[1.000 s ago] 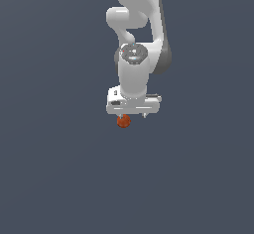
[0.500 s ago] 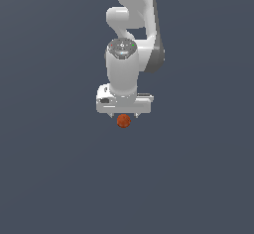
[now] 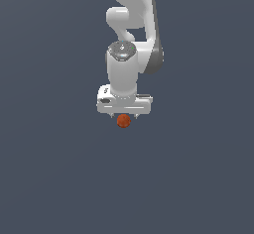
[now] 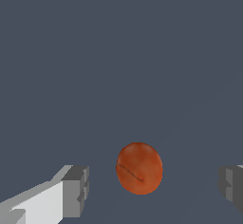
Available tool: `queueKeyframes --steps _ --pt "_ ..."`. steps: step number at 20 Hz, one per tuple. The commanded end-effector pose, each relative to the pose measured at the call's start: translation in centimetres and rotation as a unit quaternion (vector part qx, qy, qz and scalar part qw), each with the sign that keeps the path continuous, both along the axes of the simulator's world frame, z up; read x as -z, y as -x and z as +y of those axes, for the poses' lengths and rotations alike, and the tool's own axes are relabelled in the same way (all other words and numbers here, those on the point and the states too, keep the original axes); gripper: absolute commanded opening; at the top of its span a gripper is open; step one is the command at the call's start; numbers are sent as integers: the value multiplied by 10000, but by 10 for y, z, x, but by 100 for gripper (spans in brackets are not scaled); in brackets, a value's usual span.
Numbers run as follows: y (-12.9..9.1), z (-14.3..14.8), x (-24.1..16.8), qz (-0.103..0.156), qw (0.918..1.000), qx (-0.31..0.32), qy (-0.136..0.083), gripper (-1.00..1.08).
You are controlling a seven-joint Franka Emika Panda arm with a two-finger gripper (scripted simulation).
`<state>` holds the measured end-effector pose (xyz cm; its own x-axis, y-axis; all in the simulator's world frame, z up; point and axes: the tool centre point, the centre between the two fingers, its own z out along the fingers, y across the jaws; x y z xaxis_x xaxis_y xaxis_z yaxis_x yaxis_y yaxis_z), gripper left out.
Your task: Pick up the object and move it to a goal position.
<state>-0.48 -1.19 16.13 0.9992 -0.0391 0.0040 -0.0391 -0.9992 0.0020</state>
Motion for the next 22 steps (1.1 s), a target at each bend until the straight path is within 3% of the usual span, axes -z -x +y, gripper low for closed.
queueKeyframes --steps 1,13,22 --pt "6 0 8 5 9999 118 -4 100" --pt "48 -5 58 17 9953 966 -14 100" --pt "54 -6 65 23 9942 1071 -13 100"
